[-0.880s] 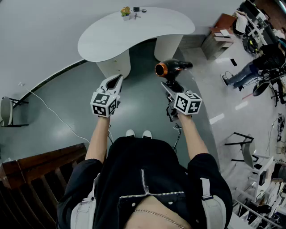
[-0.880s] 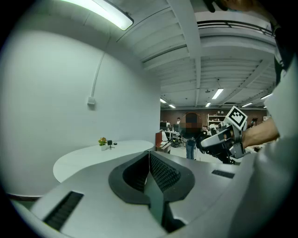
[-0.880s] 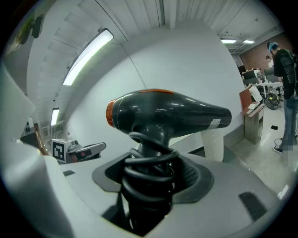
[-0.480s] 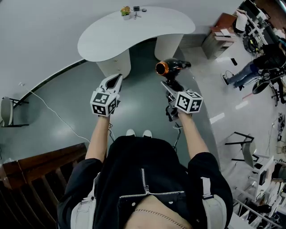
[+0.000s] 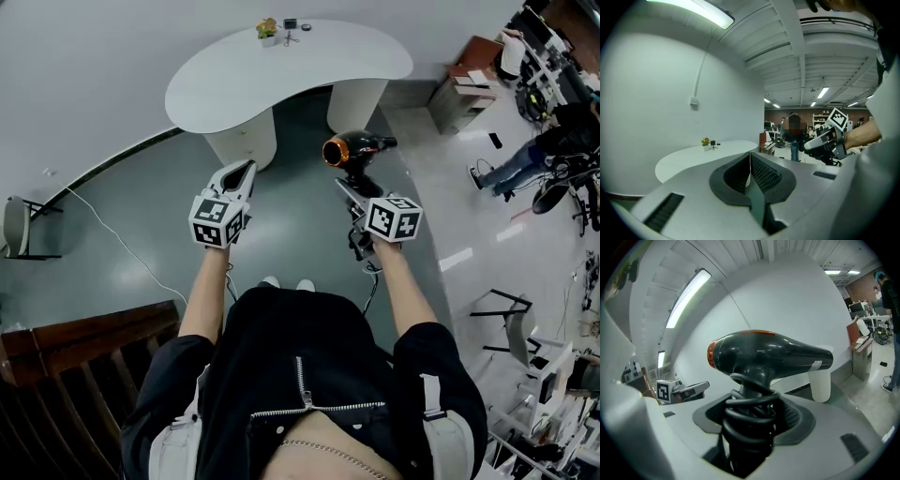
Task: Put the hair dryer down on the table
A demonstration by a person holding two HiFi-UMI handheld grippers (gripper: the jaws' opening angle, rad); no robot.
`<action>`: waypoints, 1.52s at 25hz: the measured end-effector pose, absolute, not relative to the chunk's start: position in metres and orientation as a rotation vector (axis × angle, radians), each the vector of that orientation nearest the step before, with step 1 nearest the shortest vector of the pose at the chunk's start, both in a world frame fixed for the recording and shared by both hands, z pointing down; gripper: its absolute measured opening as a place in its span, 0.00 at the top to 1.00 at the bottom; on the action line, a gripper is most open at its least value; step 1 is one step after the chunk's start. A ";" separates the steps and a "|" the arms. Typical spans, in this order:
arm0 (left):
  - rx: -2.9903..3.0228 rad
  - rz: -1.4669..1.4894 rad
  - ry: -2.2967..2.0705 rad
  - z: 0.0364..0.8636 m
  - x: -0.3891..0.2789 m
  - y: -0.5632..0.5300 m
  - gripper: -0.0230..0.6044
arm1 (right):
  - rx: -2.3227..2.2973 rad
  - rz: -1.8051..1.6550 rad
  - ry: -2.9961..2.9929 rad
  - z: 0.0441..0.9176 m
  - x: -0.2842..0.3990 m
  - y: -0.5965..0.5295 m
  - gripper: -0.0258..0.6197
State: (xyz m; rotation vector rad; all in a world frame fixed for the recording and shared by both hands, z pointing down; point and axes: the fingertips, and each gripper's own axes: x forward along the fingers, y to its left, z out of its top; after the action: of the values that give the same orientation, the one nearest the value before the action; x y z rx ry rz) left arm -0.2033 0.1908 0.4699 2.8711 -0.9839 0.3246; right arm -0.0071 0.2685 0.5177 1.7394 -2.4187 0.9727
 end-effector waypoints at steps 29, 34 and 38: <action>2.875 0.397 -0.845 0.506 -0.119 0.037 0.93 | 1.779 1.173 -2.354 0.549 0.059 0.124 0.54; 2.886 0.394 -0.801 0.501 -0.102 -0.028 0.93 | 1.803 1.144 -2.329 0.540 0.072 0.065 0.54; 2.901 0.388 -0.773 0.497 -0.095 -0.077 0.93 | 1.837 1.154 -2.324 0.534 0.080 0.020 0.54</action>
State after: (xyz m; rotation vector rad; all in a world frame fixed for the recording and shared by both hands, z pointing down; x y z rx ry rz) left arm -0.0947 -0.0774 0.4970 2.9013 -0.7725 0.3882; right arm 0.0800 0.0198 0.5344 1.8367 -2.3238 1.1538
